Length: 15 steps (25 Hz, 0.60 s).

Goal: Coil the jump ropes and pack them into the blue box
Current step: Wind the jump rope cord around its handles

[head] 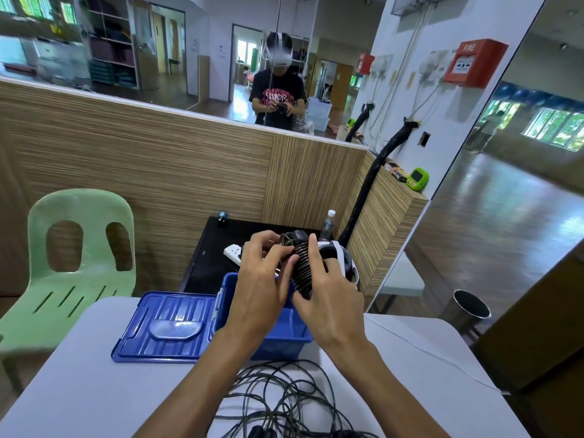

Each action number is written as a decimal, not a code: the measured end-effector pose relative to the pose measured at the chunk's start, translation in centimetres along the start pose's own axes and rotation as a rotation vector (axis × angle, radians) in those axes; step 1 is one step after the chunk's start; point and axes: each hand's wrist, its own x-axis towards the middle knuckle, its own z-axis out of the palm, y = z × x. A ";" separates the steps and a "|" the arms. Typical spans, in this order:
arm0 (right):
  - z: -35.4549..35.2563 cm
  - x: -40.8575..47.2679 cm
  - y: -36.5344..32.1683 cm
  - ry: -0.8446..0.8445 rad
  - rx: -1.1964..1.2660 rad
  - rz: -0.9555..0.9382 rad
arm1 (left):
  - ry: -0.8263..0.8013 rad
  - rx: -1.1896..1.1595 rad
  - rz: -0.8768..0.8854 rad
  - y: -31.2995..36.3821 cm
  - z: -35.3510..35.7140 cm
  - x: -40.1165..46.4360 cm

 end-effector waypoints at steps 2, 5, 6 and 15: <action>0.1 0.0 0.1 -0.005 -0.007 0.001 | 0.000 -0.013 -0.055 0.4 0.1 -0.2; 0.2 -0.3 0.2 0.001 -0.021 -0.006 | -0.035 -0.078 -0.151 1.0 0.5 -0.4; 0.2 -0.2 0.2 0.002 -0.026 -0.005 | -0.049 -0.100 -0.174 1.2 0.5 -0.4; -0.4 0.0 1.1 -0.032 -0.051 -0.065 | -0.322 -0.023 0.047 -1.2 -1.4 2.4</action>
